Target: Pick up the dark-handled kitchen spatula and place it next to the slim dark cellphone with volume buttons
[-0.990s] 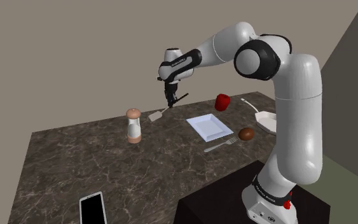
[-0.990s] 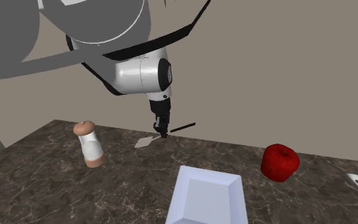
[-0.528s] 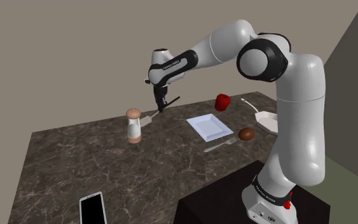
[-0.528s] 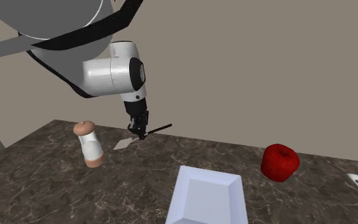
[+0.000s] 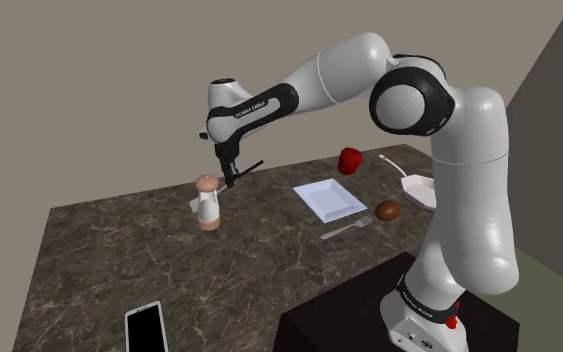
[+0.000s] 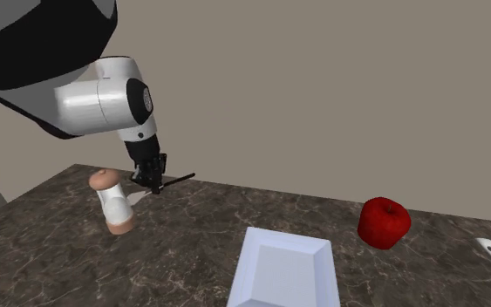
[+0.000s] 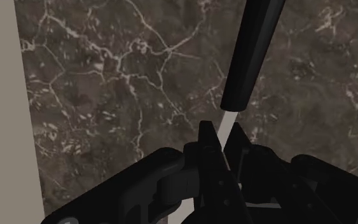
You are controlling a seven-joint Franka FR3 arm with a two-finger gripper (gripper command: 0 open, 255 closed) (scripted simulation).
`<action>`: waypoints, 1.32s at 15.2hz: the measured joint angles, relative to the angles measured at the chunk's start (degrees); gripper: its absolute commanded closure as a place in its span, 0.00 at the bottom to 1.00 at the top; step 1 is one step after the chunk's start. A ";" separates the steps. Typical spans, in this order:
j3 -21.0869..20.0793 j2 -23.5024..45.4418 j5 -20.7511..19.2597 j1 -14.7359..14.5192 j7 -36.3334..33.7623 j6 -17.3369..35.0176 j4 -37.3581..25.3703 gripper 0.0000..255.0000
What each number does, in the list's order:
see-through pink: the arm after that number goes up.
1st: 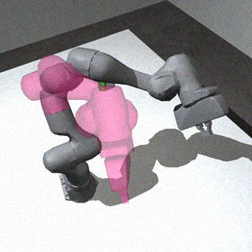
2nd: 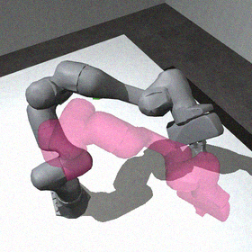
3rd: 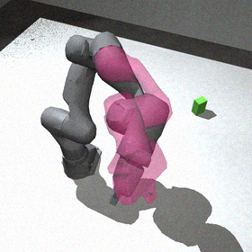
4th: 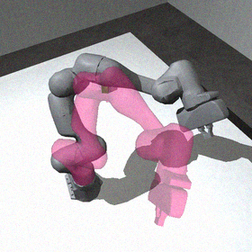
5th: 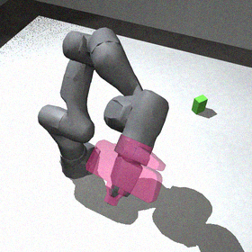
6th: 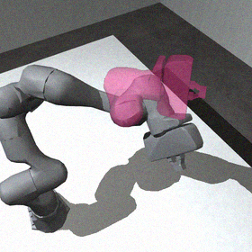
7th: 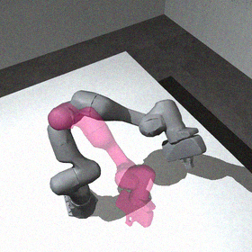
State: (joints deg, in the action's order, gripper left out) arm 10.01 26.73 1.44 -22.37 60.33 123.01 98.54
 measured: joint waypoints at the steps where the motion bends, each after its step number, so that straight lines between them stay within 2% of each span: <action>1: -0.28 0.45 -0.04 -0.70 -1.01 -0.29 -0.70 1.00; 8: -2.35 4.31 -0.33 -6.16 -8.76 -2.70 -6.65 1.00; 18: -4.80 14.58 -0.47 -13.19 -18.66 -11.10 -24.98 1.00; 20: -5.28 18.77 -0.44 -14.55 -20.63 -14.30 -32.32 1.00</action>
State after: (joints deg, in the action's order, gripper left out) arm 4.73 45.50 1.00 -36.92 39.70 108.71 66.22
